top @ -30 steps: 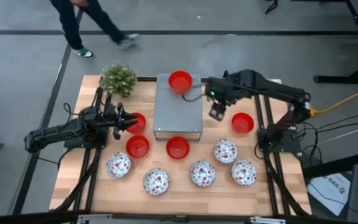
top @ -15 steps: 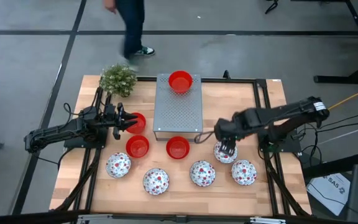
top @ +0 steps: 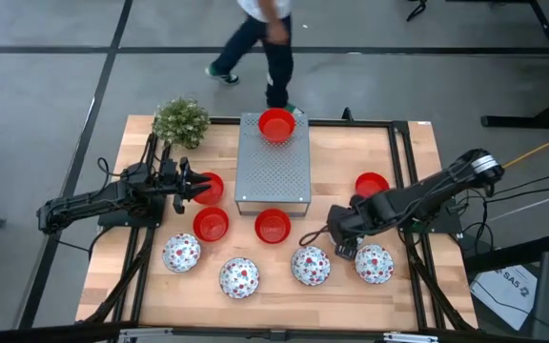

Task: Pick & Place Mini bowls
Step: Put the white patterned bowl on the shelf

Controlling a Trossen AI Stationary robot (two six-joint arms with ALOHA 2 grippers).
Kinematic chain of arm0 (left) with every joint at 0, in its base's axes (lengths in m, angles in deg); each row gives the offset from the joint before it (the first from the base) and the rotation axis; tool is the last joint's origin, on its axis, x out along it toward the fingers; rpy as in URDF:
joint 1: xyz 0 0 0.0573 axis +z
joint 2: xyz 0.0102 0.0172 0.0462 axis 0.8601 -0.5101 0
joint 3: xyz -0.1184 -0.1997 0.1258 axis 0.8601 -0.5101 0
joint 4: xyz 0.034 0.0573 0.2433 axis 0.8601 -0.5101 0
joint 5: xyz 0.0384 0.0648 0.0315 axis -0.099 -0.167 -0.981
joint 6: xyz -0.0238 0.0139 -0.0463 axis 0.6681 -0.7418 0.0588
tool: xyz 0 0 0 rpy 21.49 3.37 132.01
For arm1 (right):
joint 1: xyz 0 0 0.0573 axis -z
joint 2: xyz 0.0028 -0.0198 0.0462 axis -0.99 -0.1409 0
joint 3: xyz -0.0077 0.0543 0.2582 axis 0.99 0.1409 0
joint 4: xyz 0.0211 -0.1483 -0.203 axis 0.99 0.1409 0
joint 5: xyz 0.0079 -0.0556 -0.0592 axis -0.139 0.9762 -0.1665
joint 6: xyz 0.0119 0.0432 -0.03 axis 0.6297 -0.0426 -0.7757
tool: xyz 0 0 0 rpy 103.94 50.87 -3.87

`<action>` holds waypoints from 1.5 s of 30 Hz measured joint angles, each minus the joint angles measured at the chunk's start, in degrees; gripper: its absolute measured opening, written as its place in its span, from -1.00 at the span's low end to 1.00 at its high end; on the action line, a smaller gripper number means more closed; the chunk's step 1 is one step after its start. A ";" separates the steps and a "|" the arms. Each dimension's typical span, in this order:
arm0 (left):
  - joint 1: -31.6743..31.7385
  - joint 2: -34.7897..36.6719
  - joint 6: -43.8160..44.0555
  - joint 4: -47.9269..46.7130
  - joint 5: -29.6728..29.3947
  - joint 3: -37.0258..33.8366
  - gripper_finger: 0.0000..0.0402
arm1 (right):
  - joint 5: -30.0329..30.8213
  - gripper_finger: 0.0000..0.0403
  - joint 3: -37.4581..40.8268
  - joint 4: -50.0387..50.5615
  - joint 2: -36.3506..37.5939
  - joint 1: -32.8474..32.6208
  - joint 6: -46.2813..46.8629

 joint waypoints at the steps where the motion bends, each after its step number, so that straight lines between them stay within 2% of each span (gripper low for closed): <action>1: 0.02 -0.01 0.00 0.00 0.00 0.00 -0.35 | -0.01 0.10 0.21 0.21 -0.55 -0.33 -0.05; 15: 0.02 0.00 0.00 0.15 0.00 0.00 -0.35 | -0.06 0.10 0.24 -2.57 -8.21 -4.39 -0.43; 33: 0.02 0.01 0.00 0.17 0.00 0.00 -0.35 | -0.07 0.07 0.22 -2.89 -15.34 -4.82 -0.33; 38: 0.02 0.01 0.00 0.20 0.00 0.00 -0.35 | -0.05 -0.15 0.22 -2.62 -15.37 -4.82 0.90; 45: 0.02 0.00 0.00 0.19 0.00 0.00 -0.35 | -0.11 -0.72 0.22 -2.27 -15.37 -4.82 1.08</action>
